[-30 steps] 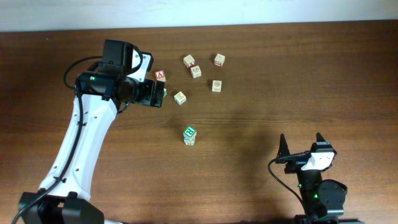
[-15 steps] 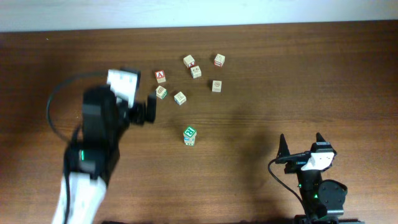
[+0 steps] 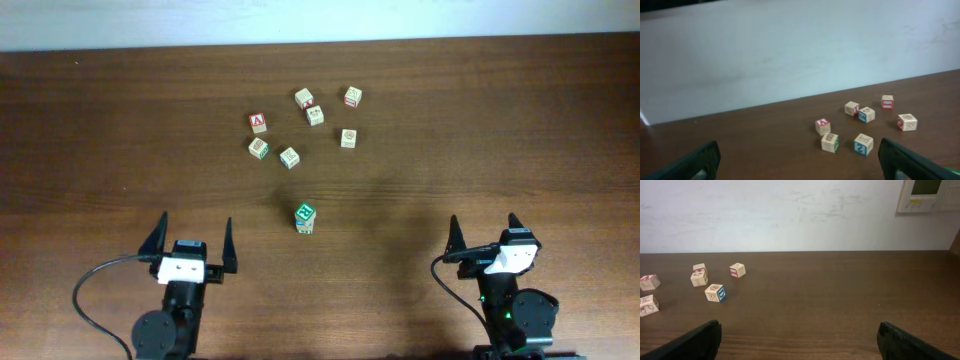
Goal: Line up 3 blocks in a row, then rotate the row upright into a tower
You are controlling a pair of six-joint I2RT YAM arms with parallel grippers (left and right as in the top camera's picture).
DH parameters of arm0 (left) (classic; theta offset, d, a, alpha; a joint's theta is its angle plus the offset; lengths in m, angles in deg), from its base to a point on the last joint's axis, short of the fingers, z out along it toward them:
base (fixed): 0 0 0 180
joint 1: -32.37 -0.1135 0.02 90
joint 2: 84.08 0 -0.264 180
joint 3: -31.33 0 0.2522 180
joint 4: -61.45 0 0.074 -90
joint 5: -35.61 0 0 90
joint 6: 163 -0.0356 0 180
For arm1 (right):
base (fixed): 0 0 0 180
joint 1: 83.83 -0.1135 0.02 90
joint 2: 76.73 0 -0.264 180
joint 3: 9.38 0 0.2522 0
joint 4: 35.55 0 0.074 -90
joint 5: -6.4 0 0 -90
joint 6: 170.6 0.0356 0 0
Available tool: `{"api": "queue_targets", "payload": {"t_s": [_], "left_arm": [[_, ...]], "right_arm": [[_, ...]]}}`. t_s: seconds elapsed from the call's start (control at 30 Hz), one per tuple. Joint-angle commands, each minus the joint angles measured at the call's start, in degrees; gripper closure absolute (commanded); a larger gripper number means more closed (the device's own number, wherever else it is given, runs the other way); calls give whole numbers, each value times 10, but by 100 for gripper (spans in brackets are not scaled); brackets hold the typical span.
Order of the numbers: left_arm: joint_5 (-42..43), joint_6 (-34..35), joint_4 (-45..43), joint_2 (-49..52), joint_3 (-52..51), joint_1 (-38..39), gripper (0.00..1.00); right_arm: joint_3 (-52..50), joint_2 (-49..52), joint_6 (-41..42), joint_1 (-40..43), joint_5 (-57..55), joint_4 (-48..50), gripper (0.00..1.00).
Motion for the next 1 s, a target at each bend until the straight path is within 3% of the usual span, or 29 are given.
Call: {"api": "queue_targets", "payload": {"t_s": [0.0,0.2,0.97], "left_arm": [[-28,-23,8,-29,-20,-4,1],[-34,-23,98,-57,-31,-4,1],[-32,-23,98,-57,-31,-3,1]], "right_arm": [[-4,-3,-1,4,5,0,1],[-4,-3,-1,4,5,0,1],[-4,-3,-1,4,5,0,1]]}}
